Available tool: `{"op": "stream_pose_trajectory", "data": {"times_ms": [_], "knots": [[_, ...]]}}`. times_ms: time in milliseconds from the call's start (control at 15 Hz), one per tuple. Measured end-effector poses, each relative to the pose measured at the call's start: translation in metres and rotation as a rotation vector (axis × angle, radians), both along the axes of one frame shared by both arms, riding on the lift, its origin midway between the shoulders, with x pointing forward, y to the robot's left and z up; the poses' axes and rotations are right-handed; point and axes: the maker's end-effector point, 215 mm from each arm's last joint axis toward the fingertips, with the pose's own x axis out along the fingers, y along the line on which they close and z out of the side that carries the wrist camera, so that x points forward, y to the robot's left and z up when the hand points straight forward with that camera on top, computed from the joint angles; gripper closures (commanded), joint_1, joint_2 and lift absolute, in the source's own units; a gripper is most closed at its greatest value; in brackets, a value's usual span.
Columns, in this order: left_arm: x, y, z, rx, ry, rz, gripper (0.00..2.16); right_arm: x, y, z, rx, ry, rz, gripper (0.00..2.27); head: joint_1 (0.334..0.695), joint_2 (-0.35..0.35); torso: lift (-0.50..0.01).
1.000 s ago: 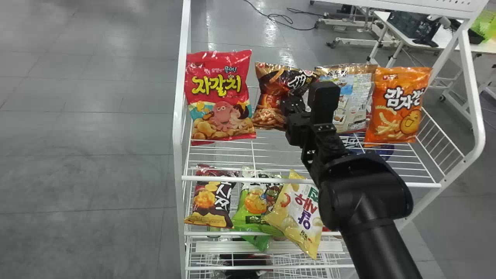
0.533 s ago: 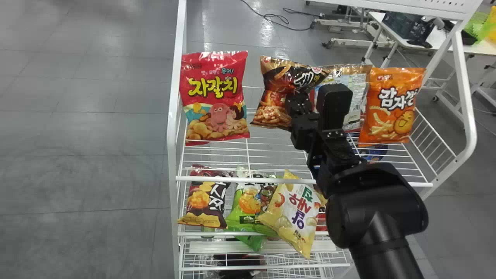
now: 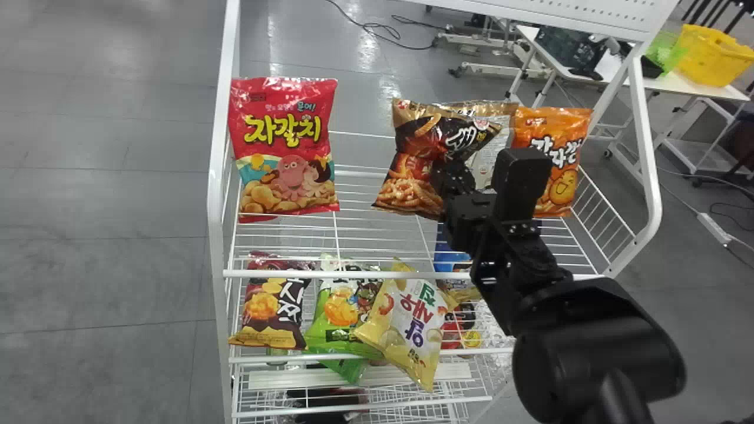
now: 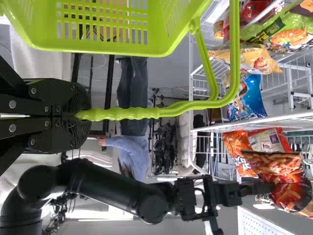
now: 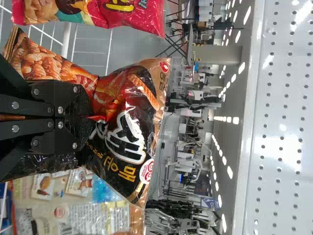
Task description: Hold basket handle with left hand then pick spicy shrimp crackers with right hand and place into basket
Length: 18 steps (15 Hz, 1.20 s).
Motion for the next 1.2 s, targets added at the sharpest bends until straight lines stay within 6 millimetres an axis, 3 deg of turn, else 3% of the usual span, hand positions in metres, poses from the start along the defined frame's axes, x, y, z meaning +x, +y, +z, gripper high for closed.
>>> {"op": "stream_pose_trajectory", "data": {"times_ms": [400,667,1200], "knots": [[0.001,0.000,-0.001,0.019,-0.008,-0.005,1.89,-0.069,0.001,-0.009,0.078,0.162,0.055,1.62,0.695,-0.350,-0.037],[0.005,0.000,-0.002,0.033,-0.015,-0.008,1.89,-0.119,0.002,-0.035,0.097,0.337,0.078,1.62,0.695,-0.350,-0.037],[0.014,-0.010,-0.006,0.055,-0.031,-0.032,1.89,-0.226,0.031,-0.068,0.168,0.656,0.204,1.62,0.695,-0.350,-0.037]]}}
